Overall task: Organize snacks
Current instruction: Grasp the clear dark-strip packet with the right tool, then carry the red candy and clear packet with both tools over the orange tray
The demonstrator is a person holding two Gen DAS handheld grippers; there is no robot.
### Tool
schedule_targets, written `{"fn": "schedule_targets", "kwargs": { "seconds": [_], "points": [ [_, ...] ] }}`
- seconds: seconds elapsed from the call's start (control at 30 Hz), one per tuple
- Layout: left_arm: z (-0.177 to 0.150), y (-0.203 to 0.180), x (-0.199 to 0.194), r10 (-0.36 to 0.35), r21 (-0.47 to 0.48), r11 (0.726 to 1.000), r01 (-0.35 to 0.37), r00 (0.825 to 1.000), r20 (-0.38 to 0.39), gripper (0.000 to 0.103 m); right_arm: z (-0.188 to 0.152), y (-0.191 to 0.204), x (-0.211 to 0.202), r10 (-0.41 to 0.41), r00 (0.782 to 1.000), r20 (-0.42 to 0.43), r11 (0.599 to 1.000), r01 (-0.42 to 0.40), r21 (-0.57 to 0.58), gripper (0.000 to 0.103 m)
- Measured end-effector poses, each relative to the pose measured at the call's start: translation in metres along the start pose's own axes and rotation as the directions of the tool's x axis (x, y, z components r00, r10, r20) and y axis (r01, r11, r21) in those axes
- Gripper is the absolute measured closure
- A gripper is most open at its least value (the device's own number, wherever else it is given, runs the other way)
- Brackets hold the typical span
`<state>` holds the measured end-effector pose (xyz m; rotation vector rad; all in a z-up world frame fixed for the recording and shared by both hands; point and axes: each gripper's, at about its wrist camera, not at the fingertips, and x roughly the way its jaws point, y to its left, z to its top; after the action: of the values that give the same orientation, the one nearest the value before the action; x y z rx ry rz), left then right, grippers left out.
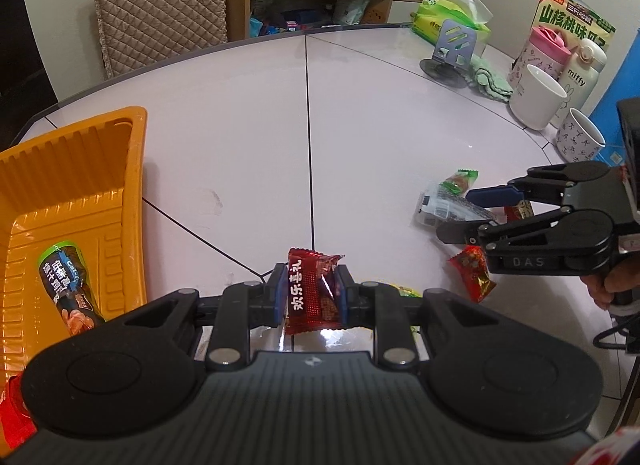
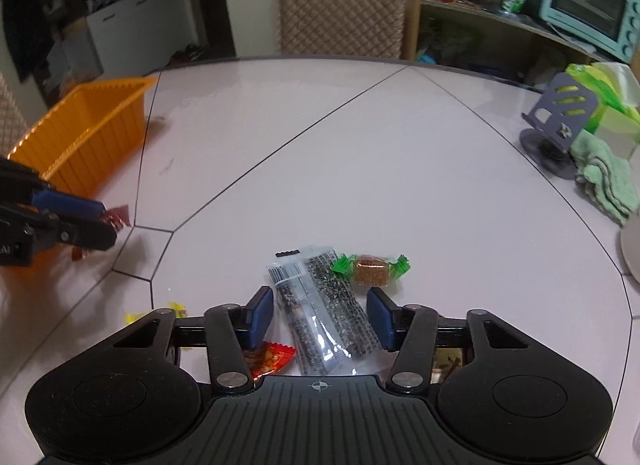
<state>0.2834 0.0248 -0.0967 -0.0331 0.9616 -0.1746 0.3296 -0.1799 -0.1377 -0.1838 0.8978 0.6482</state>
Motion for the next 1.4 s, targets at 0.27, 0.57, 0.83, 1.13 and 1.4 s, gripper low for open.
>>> {"fn": "schedule_targets", "kwargs": {
  "seconds": [0.27,0.57,0.83,1.13,1.4],
  "points": [
    [-0.001,0.000,-0.002,0.008,-0.007,1.000,-0.008,1.000,0.002,0.081,0.000,0.003,0.000,0.015,1.000,0.016,0.999,-0.015,-0.046,0.064],
    [-0.001,-0.002,-0.018,0.026,-0.019,0.999,-0.025,0.999,0.029,0.081,0.012,0.011,-0.026,0.003,0.993,0.120,1.000,-0.002,-0.003,0.064],
    [-0.007,-0.011,-0.048,0.038,-0.031,0.999,-0.036,0.997,0.071,0.081,0.016,0.028,-0.064,0.007,0.985,0.173,0.998,-0.018,0.063,0.064],
    [-0.024,-0.024,-0.091,0.056,-0.067,0.997,-0.049,0.993,0.108,0.081,0.002,0.055,-0.107,0.033,0.982,0.187,0.994,-0.052,0.100,0.064],
    [-0.054,-0.030,-0.139,0.092,-0.114,0.991,-0.075,0.985,0.144,0.081,-0.016,0.088,-0.142,0.094,0.975,0.201,0.986,-0.119,0.115,0.064]
  ]
}}
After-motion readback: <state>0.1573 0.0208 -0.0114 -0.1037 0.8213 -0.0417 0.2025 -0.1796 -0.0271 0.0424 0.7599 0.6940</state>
